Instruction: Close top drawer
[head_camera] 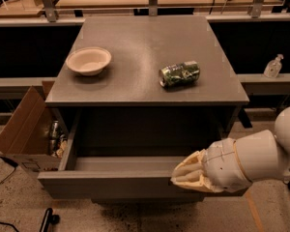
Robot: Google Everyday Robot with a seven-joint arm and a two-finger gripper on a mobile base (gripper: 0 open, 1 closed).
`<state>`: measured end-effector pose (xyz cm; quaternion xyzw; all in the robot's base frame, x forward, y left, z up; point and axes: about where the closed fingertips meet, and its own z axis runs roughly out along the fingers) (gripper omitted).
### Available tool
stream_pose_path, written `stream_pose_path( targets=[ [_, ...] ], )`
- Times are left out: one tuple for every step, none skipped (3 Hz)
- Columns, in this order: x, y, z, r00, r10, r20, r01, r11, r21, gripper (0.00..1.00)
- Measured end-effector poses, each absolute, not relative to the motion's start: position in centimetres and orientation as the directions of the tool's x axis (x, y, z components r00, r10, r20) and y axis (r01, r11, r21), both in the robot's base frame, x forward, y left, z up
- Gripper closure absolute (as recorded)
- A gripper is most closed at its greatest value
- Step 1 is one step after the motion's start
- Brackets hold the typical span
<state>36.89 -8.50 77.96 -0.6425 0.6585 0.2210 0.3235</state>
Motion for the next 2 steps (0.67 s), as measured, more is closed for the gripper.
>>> stream_pose_path(
  targets=[
    [36.69, -8.33, 77.94, 0.029, -0.698, -0.715, -0.99, 0.079, -0.118, 1.0],
    [36.81, -7.91, 77.6, 0.023, -0.683, -0.73, -0.992, 0.076, -0.103, 1.0]
  ],
)
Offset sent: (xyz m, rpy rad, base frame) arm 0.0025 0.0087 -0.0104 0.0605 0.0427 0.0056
